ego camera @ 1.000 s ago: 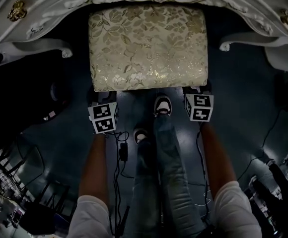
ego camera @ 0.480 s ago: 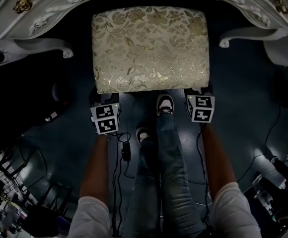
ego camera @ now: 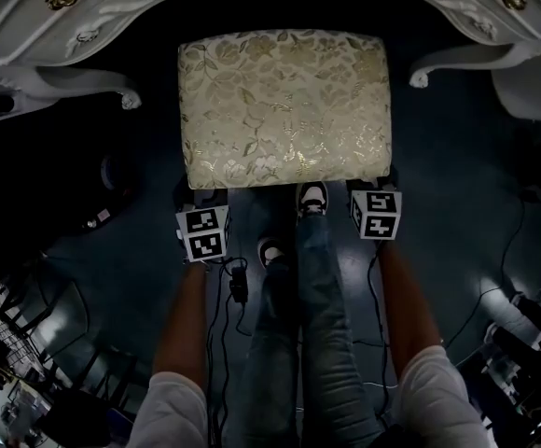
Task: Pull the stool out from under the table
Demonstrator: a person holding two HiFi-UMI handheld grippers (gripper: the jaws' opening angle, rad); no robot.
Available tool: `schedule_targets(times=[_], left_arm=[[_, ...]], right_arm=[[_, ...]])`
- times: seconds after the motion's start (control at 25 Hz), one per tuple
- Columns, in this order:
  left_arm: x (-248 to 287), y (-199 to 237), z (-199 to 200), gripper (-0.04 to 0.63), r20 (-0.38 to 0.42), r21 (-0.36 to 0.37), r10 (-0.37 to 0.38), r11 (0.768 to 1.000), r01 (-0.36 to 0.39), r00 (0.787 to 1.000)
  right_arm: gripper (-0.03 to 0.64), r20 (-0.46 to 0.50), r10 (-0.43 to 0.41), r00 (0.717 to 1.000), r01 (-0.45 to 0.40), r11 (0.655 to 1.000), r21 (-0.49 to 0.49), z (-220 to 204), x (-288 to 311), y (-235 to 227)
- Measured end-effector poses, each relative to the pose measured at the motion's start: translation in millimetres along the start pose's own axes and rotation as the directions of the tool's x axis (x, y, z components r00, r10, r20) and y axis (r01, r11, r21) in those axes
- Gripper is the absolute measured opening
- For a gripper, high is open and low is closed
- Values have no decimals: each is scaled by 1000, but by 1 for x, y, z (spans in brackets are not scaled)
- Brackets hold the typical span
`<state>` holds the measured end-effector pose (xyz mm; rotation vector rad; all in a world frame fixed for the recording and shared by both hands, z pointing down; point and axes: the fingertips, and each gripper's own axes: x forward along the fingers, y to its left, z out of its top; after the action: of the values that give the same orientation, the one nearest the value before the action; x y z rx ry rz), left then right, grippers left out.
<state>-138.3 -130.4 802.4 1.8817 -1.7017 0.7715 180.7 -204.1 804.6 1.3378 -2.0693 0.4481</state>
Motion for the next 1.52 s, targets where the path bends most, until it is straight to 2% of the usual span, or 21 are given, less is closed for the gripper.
schedule_targets(times=[0.12,0.56,0.76,0.92,1.2,1.52], left_arm=[[-2,1,-5,236,-27,-9,2,1000,-2,1000],[-6,-4,2,236,-44,-9,-21,1000,20,999],[-7,-6,1,236,-78,-27,-11,1000,9,997],[-12,-14,-7,235,-122,-25,-47,999,45,991],[-15,2,-2,235,-149,52,-6,999,14,989],[-13,4,0,235,-150,52,-10,998,18,989]], right_arm=[[253,-15,15,1000,-15,1000,-6,1,0,3],[253,-59,35,998,-37,999,-19,7,-7,2],[253,-83,52,995,-54,998,-31,10,-5,0],[253,-116,42,992,-47,998,-36,3,-15,1],[253,-110,76,991,-73,997,27,-7,-5,14],[253,-106,71,992,-68,997,35,-6,-5,14]])
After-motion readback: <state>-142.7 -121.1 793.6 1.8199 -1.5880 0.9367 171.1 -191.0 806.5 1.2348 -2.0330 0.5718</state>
